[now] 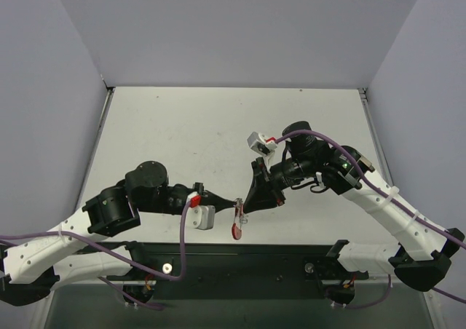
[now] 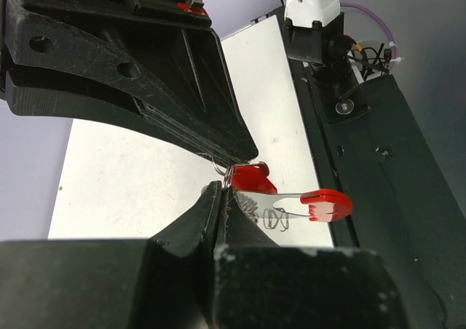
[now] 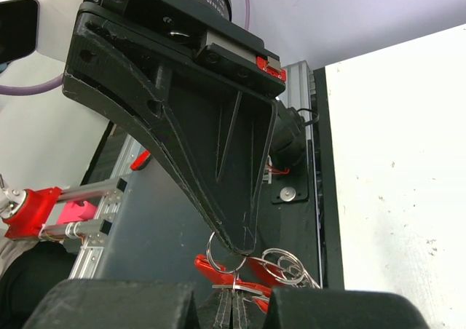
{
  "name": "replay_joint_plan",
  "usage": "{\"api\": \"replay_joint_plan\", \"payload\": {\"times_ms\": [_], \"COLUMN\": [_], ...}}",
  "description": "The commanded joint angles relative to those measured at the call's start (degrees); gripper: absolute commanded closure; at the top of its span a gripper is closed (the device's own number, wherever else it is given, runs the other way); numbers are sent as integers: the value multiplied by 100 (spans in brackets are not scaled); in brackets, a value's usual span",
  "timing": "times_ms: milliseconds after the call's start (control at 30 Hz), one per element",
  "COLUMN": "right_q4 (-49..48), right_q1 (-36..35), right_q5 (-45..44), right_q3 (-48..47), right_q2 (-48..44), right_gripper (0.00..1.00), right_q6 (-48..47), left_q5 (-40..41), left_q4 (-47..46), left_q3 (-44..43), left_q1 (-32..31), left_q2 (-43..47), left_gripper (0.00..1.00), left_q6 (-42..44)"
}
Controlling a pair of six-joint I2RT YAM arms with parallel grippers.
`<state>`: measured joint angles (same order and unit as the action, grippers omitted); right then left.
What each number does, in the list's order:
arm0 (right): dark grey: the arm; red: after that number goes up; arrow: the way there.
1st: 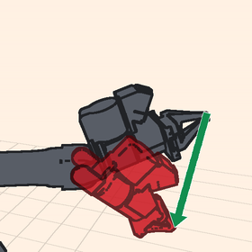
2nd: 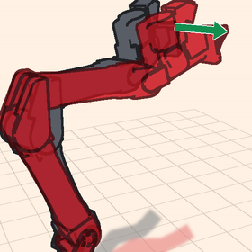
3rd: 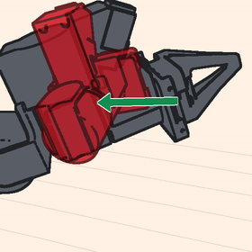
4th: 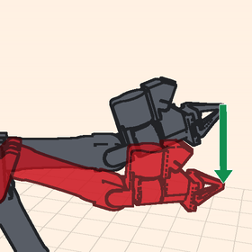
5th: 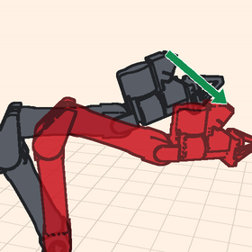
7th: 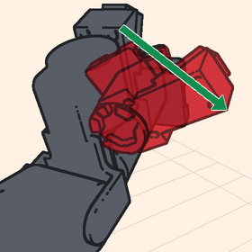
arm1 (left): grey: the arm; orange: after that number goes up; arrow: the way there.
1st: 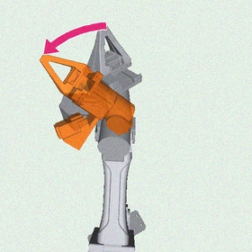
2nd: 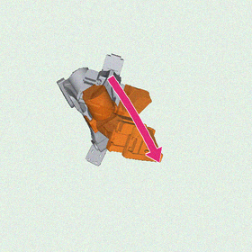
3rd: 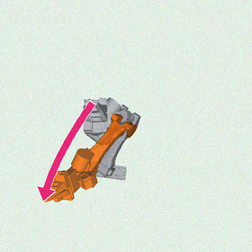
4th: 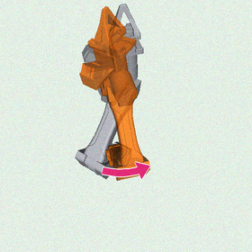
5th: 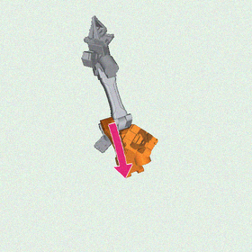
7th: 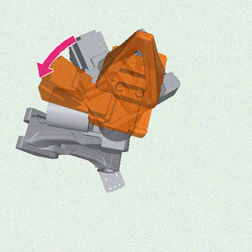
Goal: Put the keys on the keyring
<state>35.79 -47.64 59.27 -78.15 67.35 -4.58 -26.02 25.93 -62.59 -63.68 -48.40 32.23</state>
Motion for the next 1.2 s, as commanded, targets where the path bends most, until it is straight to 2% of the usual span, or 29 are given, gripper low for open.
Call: {"api": "replay_joint_plan", "payload": {"times_ms": [0,367,667,867,1167], "right_q4": [-90,-81,-81,-72,-81], "right_q1": [-18,-35,-35,-9,-26], "right_q5": [278,270,191,191,164], "right_q3": [-245,-245,-122,-95,-78], "right_q2": [-3,-3,-38,-47,-38], "right_gripper": [100,100,100,100,100], "right_q6": [10,10,-17,-34,10], "left_q5": [334,704,441,98,-280], "left_q4": [-466,-475,-502,-1,-255], "left_q3": [-61,10,62,-175,-166], "left_q1": [-4,-4,-4,-13,-57], "left_q2": [6,-38,243,235,77], "left_gripper": [100,100,100,100,100], "left_q6": [55,56,152,188,-15]}}
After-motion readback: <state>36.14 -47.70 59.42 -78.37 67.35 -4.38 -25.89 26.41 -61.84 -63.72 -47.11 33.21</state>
